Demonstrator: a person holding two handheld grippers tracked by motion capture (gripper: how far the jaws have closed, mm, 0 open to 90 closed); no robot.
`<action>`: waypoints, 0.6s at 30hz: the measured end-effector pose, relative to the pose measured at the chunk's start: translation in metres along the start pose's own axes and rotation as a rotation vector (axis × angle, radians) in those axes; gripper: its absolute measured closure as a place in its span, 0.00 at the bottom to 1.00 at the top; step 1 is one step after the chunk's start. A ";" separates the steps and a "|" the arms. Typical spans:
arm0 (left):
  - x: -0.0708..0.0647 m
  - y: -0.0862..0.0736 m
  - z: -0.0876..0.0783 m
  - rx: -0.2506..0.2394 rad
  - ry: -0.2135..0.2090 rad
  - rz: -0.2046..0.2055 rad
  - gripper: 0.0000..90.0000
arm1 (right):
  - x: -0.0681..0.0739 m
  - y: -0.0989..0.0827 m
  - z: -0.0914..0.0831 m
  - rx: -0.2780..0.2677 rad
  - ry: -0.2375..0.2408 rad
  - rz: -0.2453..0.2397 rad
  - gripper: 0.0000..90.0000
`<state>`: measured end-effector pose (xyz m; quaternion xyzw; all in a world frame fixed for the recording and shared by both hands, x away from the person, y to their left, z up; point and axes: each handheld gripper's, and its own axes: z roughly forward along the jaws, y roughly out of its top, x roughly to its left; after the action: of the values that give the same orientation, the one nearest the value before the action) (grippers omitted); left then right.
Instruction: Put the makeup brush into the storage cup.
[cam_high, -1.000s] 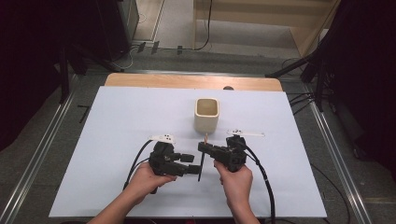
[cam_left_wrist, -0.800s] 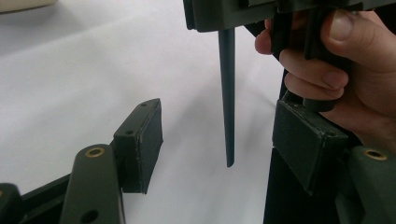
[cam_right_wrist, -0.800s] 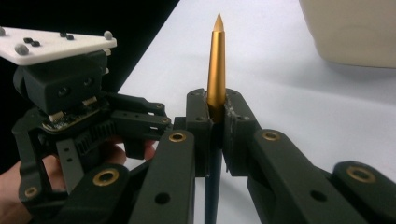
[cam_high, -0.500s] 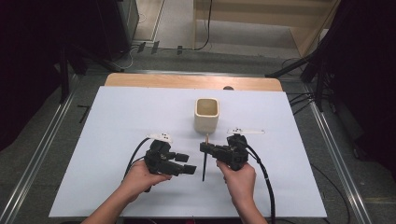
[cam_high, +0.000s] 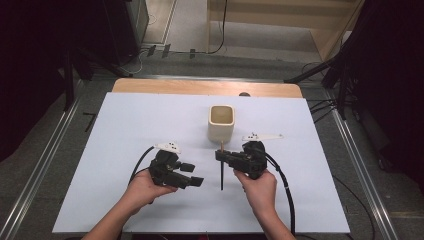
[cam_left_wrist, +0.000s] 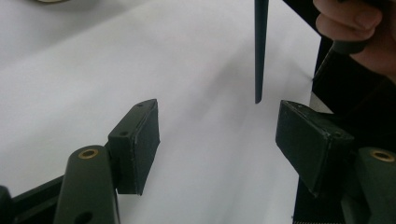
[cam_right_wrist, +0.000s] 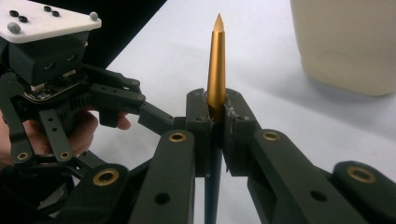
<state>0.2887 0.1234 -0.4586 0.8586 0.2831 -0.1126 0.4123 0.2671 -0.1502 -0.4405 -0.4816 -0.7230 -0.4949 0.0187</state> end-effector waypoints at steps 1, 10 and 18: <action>0.000 -0.001 -0.001 0.004 0.011 0.010 0.34 | 0.000 0.000 0.000 0.001 -0.003 0.001 0.93; 0.003 -0.008 -0.015 0.003 0.079 0.067 0.34 | -0.001 0.000 -0.004 -0.008 -0.007 -0.021 0.93; 0.007 -0.013 -0.025 -0.010 0.125 0.109 0.34 | -0.005 0.001 -0.009 -0.020 -0.019 -0.026 0.93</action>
<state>0.2853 0.1517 -0.4543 0.8760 0.2617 -0.0351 0.4036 0.2663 -0.1602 -0.4371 -0.4769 -0.7244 -0.4978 0.0008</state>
